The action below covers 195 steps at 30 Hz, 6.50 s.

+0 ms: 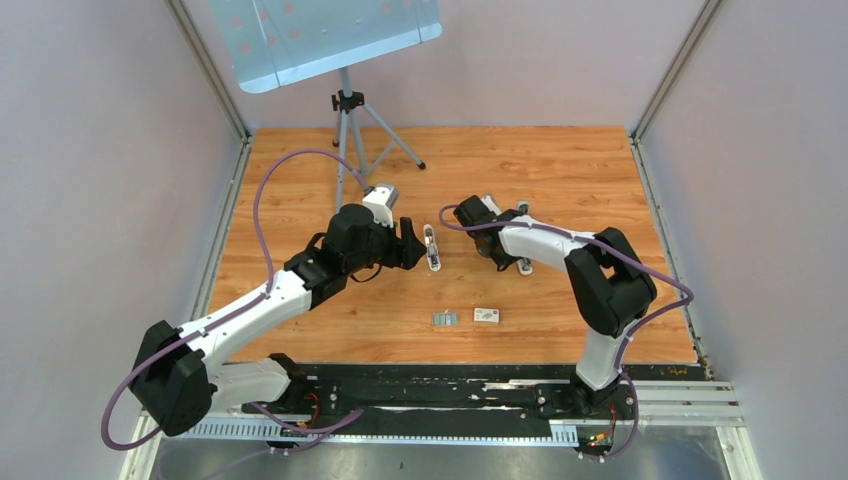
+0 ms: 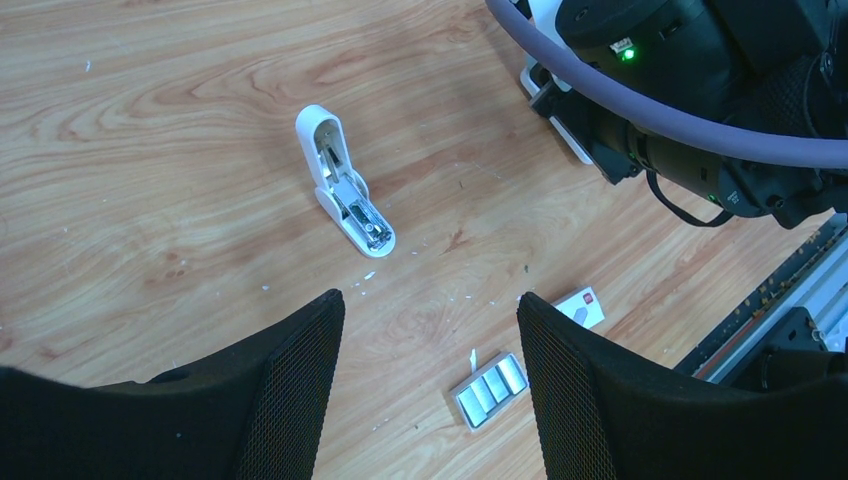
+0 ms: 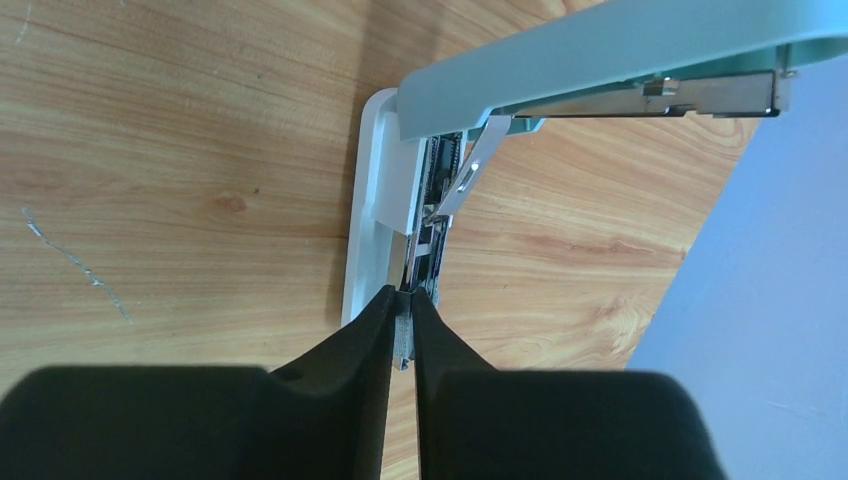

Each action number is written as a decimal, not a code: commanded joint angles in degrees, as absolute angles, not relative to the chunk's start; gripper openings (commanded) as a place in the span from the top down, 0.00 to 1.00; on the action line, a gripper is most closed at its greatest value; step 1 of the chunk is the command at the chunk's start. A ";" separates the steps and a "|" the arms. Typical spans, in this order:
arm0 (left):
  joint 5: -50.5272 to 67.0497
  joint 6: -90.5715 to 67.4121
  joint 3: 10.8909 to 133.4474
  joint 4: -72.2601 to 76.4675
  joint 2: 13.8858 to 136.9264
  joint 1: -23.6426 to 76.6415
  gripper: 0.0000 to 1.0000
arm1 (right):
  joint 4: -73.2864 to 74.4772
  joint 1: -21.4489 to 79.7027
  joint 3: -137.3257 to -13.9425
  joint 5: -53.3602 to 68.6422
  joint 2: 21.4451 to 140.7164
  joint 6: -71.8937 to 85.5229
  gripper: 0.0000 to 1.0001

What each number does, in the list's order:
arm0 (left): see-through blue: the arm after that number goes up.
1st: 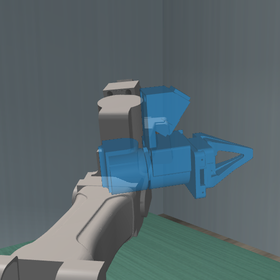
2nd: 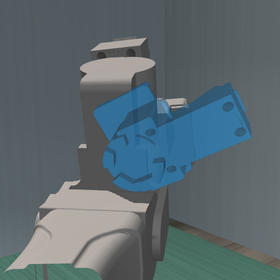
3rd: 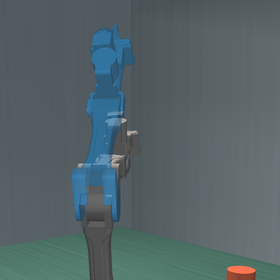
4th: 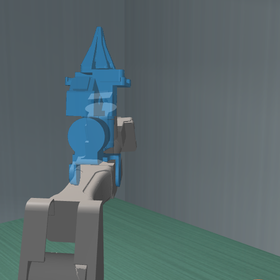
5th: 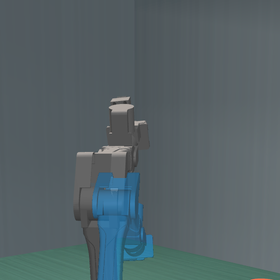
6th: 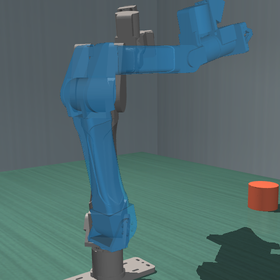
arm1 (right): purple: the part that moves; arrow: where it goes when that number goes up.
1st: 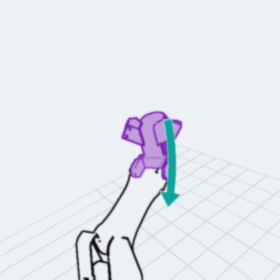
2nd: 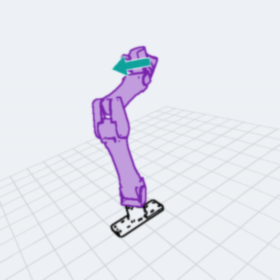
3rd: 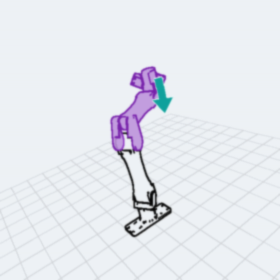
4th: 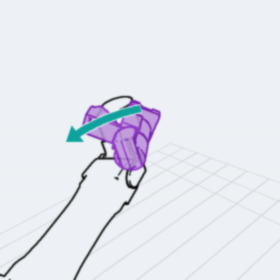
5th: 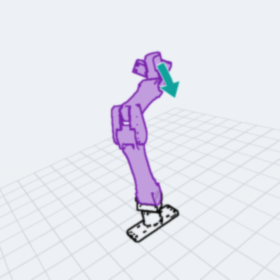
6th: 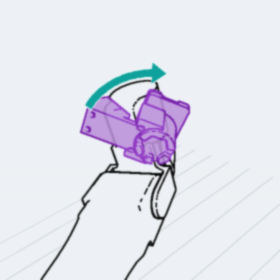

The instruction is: Load the staples into the stapler

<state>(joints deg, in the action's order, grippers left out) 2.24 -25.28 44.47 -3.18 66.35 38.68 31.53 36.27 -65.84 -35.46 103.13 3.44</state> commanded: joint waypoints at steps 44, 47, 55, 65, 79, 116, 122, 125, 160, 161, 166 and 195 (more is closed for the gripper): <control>1.90 -24.66 43.86 -3.22 66.13 37.80 0.32 | 21.04 20.58 -58.90 -6.54 89.75 4.33 0.53; 2.79 -25.12 43.77 -2.74 66.84 37.79 0.33 | 19.84 19.23 -59.60 -3.25 91.15 2.74 0.51; 3.50 -25.75 43.84 -2.51 67.94 37.79 0.34 | 18.84 17.76 -63.49 1.34 94.18 2.99 0.40; 2.98 -25.10 44.20 -3.53 68.19 37.71 0.34 | 18.64 17.74 -62.14 -2.59 97.69 3.09 0.48; 2.08 -24.63 43.68 -4.84 66.60 37.63 0.34 | 18.03 17.73 -62.90 -3.40 100.27 3.72 0.75; -2.86 -21.83 42.95 -11.85 59.20 37.27 0.34 | -91.49 8.70 -34.74 54.48 103.98 76.09 0.92; -2.40 -22.23 41.92 -10.68 58.76 37.28 0.34 | -91.49 8.70 -36.26 55.21 104.82 79.17 0.92; 3.33 -24.91 40.80 -5.05 59.52 37.30 0.34 | -91.49 9.06 -37.29 56.87 103.51 80.36 0.91; 31.24 -54.90 46.21 53.59 92.56 39.11 0.55 | -91.49 13.53 -36.12 59.08 95.58 83.71 0.88; 31.21 -54.86 46.23 53.50 92.70 39.11 0.61 | -91.49 13.54 -35.90 59.16 95.81 83.53 0.87; 29.98 -53.18 46.23 48.93 92.66 39.11 0.91 | -91.41 13.24 -34.62 59.74 97.60 81.62 0.73; 11.96 -36.43 57.86 14.39 98.51 41.13 1.00 | -91.40 7.37 -23.08 55.86 116.61 80.11 0.37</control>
